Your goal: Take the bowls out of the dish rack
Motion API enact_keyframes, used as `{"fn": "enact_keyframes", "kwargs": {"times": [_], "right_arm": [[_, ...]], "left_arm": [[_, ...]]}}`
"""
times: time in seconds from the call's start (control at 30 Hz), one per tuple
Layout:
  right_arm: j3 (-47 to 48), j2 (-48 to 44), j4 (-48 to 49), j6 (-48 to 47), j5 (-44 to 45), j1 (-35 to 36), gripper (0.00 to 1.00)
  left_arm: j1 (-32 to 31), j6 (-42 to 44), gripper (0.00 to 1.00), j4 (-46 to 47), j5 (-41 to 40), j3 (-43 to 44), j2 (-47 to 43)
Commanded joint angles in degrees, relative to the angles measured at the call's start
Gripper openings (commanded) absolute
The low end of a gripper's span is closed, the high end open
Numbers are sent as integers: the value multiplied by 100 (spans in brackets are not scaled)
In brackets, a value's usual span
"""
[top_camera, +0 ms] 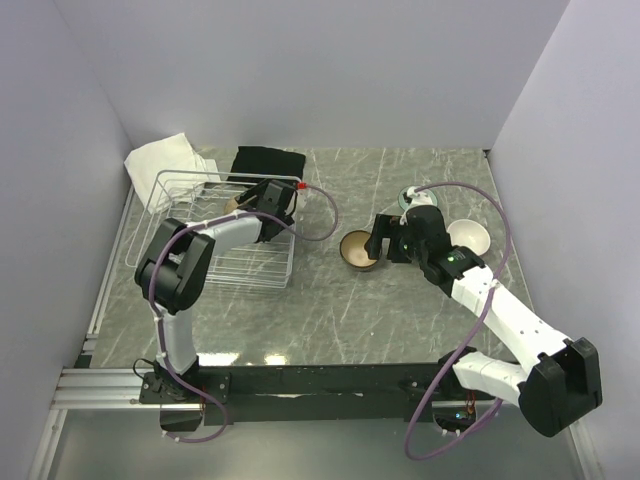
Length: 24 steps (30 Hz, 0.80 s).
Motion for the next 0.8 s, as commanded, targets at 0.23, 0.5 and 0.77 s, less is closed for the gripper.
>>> {"fn": "enact_keyframes", "kwargs": {"times": [0.23, 0.5, 0.77], "right_arm": [[298, 41, 221, -70, -16, -1, 100], [272, -12, 204, -88, -16, -1, 100], [254, -21, 256, -52, -166, -1, 100]], "left_arm": [[-50, -329, 99, -484, -168, 34, 754], [-94, -584, 98, -642, -353, 122, 921], [-94, -759, 80, -809, -458, 210, 684]]}}
